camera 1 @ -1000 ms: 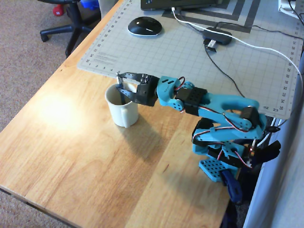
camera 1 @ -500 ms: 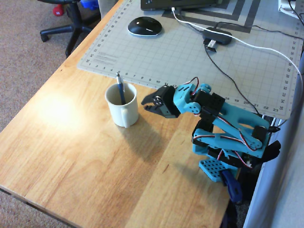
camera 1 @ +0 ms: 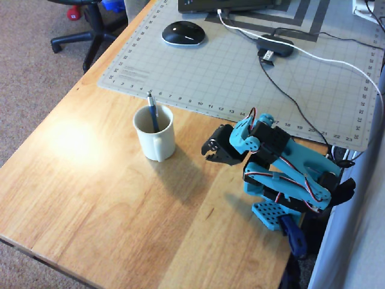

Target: Grasp a pen and put it in a mug.

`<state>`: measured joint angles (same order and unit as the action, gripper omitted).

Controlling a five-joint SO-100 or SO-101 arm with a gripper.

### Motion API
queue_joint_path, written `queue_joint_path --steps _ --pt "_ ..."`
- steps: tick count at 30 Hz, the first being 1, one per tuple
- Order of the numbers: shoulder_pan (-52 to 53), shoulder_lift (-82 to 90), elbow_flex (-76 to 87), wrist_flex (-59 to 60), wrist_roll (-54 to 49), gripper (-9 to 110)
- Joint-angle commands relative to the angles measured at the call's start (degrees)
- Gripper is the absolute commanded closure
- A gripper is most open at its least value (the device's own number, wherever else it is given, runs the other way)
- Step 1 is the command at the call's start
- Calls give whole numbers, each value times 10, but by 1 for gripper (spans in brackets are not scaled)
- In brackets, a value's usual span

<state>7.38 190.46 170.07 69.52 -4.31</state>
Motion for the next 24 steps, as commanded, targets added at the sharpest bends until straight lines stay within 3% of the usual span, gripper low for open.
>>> queue_joint_path --steps 1,24 --pt "6 14 8 16 -6 98" --pt "1 14 78 -15 2 98"
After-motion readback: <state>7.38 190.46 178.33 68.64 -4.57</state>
